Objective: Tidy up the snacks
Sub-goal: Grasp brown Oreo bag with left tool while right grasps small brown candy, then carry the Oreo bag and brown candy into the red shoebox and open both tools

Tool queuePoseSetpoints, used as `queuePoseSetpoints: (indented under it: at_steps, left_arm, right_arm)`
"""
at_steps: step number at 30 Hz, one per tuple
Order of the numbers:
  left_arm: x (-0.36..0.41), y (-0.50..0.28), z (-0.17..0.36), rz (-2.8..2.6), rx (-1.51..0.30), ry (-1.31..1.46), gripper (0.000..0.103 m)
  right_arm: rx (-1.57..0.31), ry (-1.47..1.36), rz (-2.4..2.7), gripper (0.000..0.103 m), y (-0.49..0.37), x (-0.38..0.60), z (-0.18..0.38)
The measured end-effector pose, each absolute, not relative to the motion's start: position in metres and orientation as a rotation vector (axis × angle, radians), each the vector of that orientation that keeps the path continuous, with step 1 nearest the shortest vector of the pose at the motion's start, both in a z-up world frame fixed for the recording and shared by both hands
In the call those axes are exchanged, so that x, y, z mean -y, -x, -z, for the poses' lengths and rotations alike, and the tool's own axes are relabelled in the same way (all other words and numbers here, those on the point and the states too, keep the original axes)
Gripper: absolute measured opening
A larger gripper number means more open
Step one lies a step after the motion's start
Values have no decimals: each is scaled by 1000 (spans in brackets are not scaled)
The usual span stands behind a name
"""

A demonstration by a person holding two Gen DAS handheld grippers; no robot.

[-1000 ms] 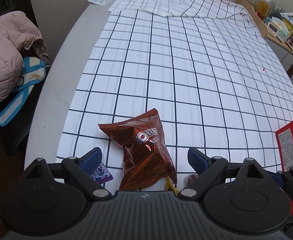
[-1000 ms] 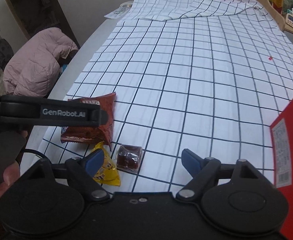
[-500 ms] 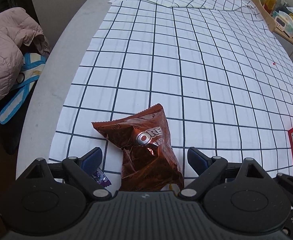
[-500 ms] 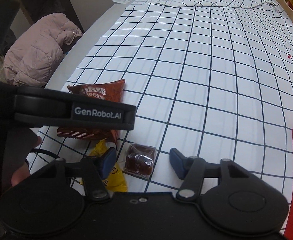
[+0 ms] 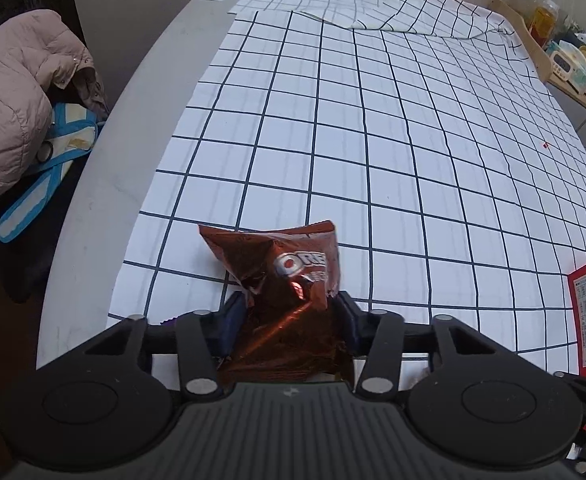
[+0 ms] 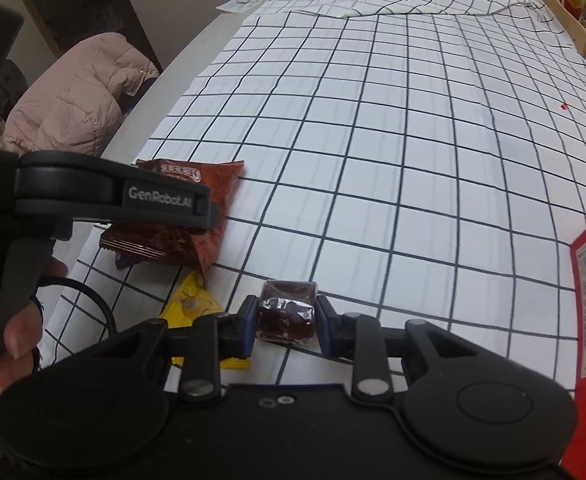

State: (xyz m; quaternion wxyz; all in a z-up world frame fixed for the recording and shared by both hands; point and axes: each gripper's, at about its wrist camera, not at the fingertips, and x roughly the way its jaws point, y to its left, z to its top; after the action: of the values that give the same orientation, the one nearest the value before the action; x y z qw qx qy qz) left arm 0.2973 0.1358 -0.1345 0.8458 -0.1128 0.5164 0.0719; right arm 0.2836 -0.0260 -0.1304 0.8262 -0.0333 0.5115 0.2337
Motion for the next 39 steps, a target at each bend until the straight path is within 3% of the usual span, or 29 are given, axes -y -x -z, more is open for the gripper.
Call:
queuePoseSetpoints:
  at_steps: [22,39]
  left_arm:
    - [-111,-238,46,-86,-996,217,42]
    - [-14,-190,-28,-8,-918,218,42]
  right_arm:
    - [-987,-62,-471,27,-223,104,42]
    - [-905,-107,-491,27,-189,203,-15]
